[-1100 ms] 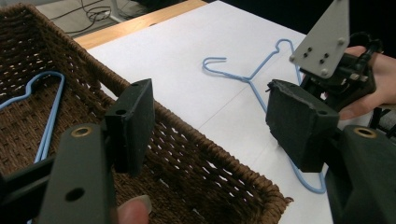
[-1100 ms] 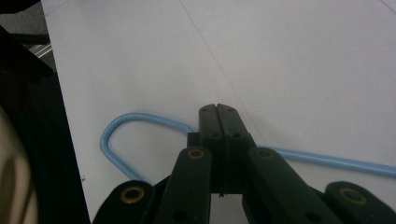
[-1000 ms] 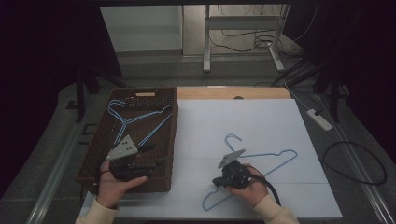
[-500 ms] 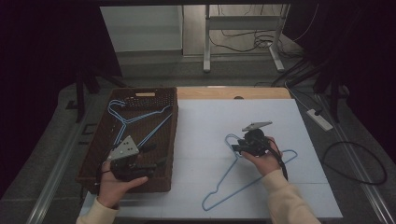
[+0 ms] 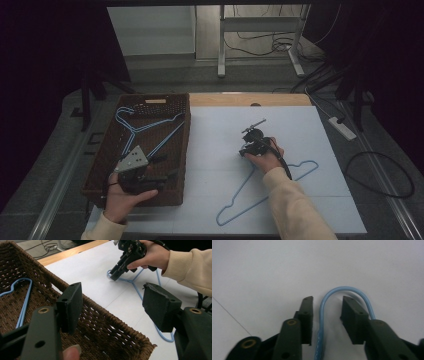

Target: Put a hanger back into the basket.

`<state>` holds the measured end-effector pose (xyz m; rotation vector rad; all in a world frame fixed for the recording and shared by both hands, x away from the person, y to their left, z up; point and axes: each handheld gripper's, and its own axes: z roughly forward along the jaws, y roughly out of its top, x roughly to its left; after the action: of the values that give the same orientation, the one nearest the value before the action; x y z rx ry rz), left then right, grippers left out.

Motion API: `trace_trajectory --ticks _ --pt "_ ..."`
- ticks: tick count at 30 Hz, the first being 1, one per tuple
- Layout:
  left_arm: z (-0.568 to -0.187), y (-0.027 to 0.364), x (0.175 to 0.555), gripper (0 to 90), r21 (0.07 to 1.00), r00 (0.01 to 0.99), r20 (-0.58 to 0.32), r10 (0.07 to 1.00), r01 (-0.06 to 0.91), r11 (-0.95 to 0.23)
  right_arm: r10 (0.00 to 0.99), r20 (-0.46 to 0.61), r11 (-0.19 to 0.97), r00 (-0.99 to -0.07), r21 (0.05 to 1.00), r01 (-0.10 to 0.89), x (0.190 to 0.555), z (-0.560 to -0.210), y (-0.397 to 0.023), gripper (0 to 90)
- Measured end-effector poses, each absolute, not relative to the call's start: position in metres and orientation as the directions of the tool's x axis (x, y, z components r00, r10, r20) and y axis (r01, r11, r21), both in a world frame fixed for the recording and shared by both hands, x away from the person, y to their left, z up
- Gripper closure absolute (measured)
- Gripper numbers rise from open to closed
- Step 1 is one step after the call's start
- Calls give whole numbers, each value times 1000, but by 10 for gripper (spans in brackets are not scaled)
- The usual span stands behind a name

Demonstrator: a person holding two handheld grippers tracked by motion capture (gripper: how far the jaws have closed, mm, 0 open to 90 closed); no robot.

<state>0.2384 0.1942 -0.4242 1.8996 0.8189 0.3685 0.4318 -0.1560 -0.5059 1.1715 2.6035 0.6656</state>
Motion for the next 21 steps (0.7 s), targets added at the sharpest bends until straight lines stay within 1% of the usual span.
trace_trajectory --ticks 1,2,3,4,5,8,12,13,21 --pt "-424 194 238 334 883 725 -97 682 379 -277 749 -6 582 -662 482 655 432 -506 -156 690" --pt "-425 195 238 334 882 724 -98 683 380 -277 748 -16 589 -663 474 654 432 -505 -155 733" --pt "-425 195 238 334 882 723 -98 684 381 -276 758 -8 583 -652 456 672 432 -504 -152 811" --pt "-425 195 238 333 882 723 -98 684 381 -276 758 -8 583 -652 456 672 432 -504 -152 811" --pt "-424 195 238 333 883 724 -95 683 378 -278 778 -1 564 -629 442 697 432 -504 -149 833" --pt "-423 195 237 333 884 725 -93 683 376 -278 793 5 546 -609 436 716 432 -503 -148 855" --pt "-422 195 237 334 886 723 -94 685 375 -274 804 64 506 -591 450 736 431 -503 -151 864" --pt "-422 196 237 333 886 722 -94 685 375 -274 804 62 505 -591 453 734 431 -502 -152 864" --pt "-422 194 237 333 885 723 -94 684 376 -276 808 68 459 -585 551 697 417 -482 -162 865"
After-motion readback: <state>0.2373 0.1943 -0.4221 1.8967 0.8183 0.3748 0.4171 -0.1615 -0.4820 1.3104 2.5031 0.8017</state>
